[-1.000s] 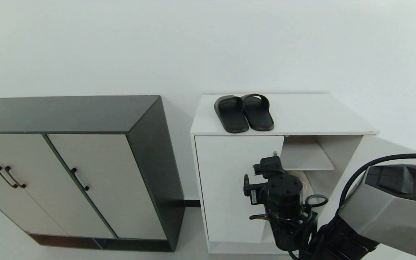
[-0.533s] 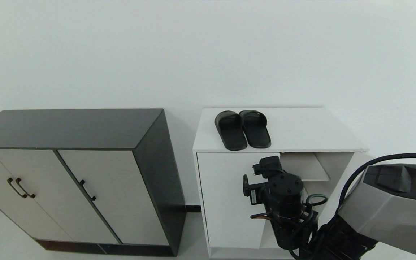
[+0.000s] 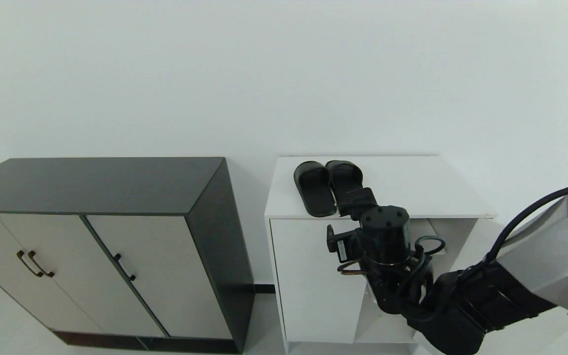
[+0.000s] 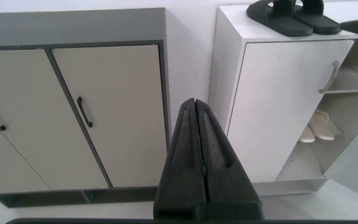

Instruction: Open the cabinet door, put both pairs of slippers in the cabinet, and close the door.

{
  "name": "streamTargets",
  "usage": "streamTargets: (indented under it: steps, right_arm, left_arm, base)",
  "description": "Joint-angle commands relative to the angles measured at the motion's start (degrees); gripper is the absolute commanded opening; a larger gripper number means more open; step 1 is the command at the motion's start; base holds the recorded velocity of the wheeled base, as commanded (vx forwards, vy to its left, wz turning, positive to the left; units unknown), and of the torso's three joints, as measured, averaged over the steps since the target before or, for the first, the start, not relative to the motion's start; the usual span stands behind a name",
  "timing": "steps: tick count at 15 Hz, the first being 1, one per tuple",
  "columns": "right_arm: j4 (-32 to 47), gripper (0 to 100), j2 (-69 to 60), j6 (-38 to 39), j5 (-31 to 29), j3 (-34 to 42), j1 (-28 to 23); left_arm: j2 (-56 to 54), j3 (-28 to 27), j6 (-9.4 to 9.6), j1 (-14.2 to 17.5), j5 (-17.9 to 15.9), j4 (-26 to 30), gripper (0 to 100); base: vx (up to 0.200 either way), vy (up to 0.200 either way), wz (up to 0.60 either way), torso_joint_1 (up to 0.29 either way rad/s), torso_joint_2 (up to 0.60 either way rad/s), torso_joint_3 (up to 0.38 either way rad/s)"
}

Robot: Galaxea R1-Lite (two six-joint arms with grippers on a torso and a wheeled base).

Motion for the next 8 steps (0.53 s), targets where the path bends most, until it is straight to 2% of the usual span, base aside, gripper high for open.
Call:
streamTargets:
  steps: [1,3,5,8]
  right_arm:
    - [6.3,100,-3.5,2.6,2.2,-5.1,-0.1]
    - [12.3,100,-3.2,9.3,5.1,-7.2,0.0]
    - [12.9,100,-3.1,10.4,5.7,-7.2,-0.6]
    - [12.8,100,-2.3,10.5,5.7,-7.6,-1.0]
  left_arm:
    - [0.0,0.0,-0.03,0.0,0.0,0.0,0]
    - [0.0,0.0,-0.03,0.0,0.0,0.0,0]
    - [0.0,0.0,-0.03,0.0,0.0,0.0,0]
    - [0.0,0.0,-0.03,0.0,0.0,0.0,0]
  base:
    - [0.0,0.0,0.0,0.0,0.0,0.0]
    - [0.0,0.0,0.0,0.0,0.0,0.0]
    - [0.0,0.0,0.0,0.0,0.0,0.0]
    - [0.2,0.0,0.0,-0.001,0.0,0.004]
